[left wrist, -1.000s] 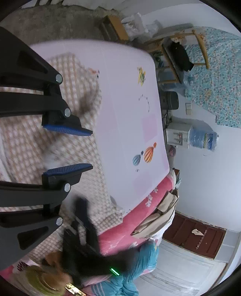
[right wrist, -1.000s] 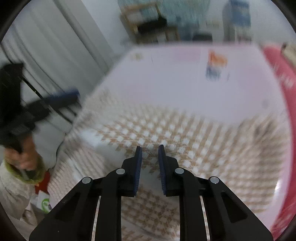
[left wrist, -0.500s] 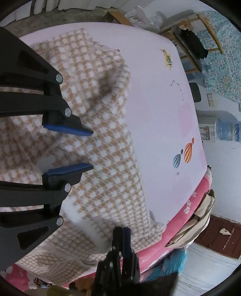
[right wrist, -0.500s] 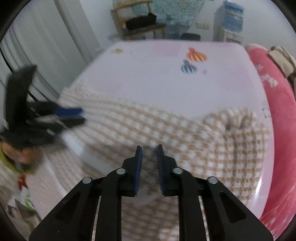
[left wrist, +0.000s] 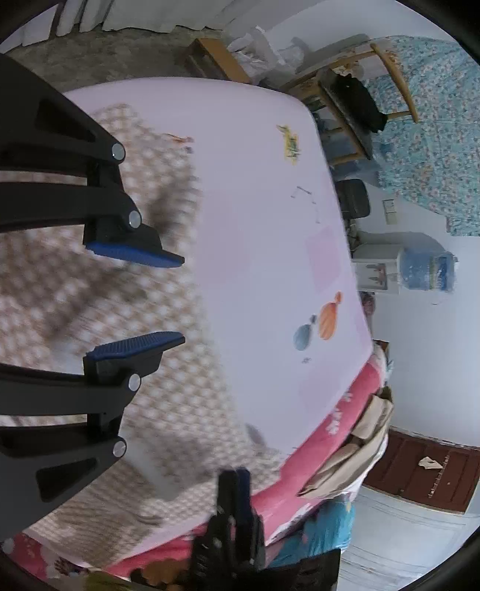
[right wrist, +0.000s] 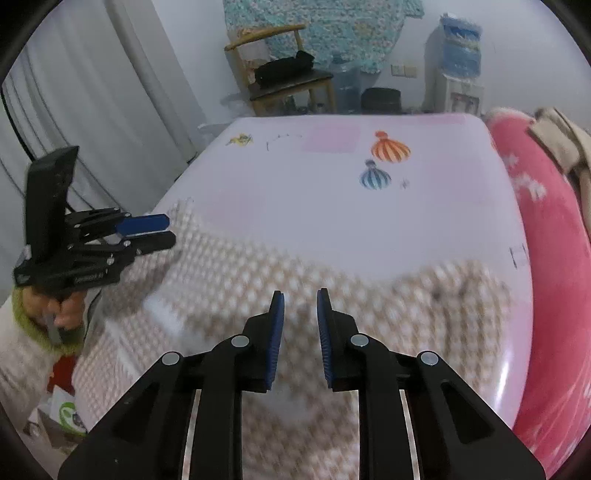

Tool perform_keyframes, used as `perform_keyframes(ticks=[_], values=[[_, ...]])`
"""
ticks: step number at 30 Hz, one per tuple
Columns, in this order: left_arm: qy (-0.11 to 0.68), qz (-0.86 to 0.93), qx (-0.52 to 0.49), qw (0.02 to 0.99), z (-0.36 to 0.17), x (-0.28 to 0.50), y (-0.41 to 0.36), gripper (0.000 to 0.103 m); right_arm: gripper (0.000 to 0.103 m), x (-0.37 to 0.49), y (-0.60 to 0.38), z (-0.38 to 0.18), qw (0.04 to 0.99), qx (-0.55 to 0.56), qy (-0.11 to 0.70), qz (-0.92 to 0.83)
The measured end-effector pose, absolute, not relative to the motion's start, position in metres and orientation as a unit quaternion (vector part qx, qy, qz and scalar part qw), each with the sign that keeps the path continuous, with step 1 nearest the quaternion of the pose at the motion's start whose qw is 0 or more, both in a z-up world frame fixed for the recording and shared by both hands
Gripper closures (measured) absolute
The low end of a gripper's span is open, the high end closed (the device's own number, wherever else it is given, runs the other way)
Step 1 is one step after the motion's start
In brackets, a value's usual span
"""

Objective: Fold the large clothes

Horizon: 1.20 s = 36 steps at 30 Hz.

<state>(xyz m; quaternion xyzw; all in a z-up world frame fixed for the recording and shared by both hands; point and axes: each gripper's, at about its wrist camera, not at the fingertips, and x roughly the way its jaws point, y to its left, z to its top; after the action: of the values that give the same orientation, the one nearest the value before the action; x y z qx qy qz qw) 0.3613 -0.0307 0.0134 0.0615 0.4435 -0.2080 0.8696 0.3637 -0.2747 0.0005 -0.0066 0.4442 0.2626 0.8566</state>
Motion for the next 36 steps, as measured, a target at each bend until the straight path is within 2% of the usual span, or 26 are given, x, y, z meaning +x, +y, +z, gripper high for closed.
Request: perform_keyframes(ticks=[5,7,12,13,16,21,25,29,32,36], values=[[0.48,-0.175,0.087,0.855,-0.018,0.389,-0.047,0.067,0.083,0.394,-0.255,-0.029,0.848,-0.015,0.475,0.234],[0.483,-0.181,0.067,0.854,-0.025,0.394,-0.042,0.066,0.083,0.397,-0.258,-0.038,0.846,-0.006,0.479,0.235],[0.485,-0.179,0.049,0.855,-0.021,0.393,-0.034,0.066,0.083,0.396,-0.256,-0.031,0.846,-0.012,0.484,0.223],[0.478,-0.178,0.05,0.859,-0.014,0.39,-0.034,0.067,0.08,0.396,-0.254,-0.026,0.847,-0.01,0.481,0.225],[0.451,-0.204,0.045,0.868,-0.001,0.383,-0.039,0.067,0.08,0.389,-0.245,-0.009,0.85,0.005,0.459,0.259],[0.469,-0.178,0.103,0.859,-0.02,0.382,-0.056,0.067,0.08,0.394,-0.222,-0.036,0.839,-0.02,0.48,0.257],[0.461,-0.185,0.083,0.864,-0.013,0.377,-0.051,0.067,0.079,0.393,-0.233,-0.028,0.836,0.016,0.486,0.253],[0.434,-0.218,0.089,0.87,0.001,0.358,-0.053,0.067,0.076,0.369,-0.231,-0.021,0.84,-0.003,0.467,0.275],[0.444,-0.216,0.103,0.863,-0.007,0.356,-0.058,0.067,0.075,0.361,-0.222,-0.039,0.84,-0.042,0.469,0.268],[0.445,-0.221,0.083,0.864,-0.007,0.354,-0.053,0.067,0.072,0.349,-0.226,-0.026,0.85,-0.048,0.459,0.256]])
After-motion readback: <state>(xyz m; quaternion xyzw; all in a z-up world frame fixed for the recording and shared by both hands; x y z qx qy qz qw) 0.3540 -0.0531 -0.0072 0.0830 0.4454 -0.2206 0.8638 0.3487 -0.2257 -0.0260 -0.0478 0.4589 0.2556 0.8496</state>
